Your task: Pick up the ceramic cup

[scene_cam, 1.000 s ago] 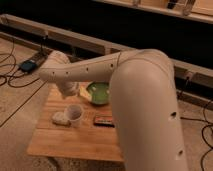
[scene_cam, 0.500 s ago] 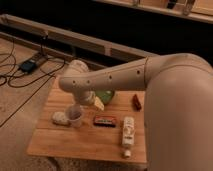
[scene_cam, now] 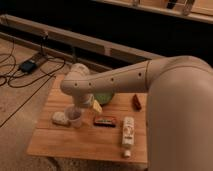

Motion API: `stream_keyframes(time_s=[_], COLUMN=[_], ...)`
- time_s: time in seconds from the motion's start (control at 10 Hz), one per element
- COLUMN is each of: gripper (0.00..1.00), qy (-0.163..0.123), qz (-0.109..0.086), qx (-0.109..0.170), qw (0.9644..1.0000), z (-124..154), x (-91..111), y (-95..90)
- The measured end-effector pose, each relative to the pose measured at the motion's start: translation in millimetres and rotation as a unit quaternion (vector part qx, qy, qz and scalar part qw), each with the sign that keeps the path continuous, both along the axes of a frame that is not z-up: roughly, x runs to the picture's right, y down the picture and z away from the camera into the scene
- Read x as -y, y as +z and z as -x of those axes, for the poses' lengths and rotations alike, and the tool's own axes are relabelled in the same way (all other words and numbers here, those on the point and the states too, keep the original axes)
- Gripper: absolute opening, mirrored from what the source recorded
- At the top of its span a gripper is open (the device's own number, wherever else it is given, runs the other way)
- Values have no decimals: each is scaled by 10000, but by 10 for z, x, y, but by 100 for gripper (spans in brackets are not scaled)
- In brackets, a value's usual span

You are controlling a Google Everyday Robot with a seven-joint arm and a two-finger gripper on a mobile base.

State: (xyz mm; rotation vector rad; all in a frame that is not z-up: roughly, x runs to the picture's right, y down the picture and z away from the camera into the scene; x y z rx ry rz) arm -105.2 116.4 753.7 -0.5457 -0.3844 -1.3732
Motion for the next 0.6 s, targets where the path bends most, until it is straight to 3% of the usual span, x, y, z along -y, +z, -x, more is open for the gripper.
stream_keyframes(time_s=[0.3,0.6], gripper=[80,80], qy=[-119,-84], qz=[186,334], qx=[113,111], qw=[9997,9993], z=[349,253], x=[16,-84], y=[235,340])
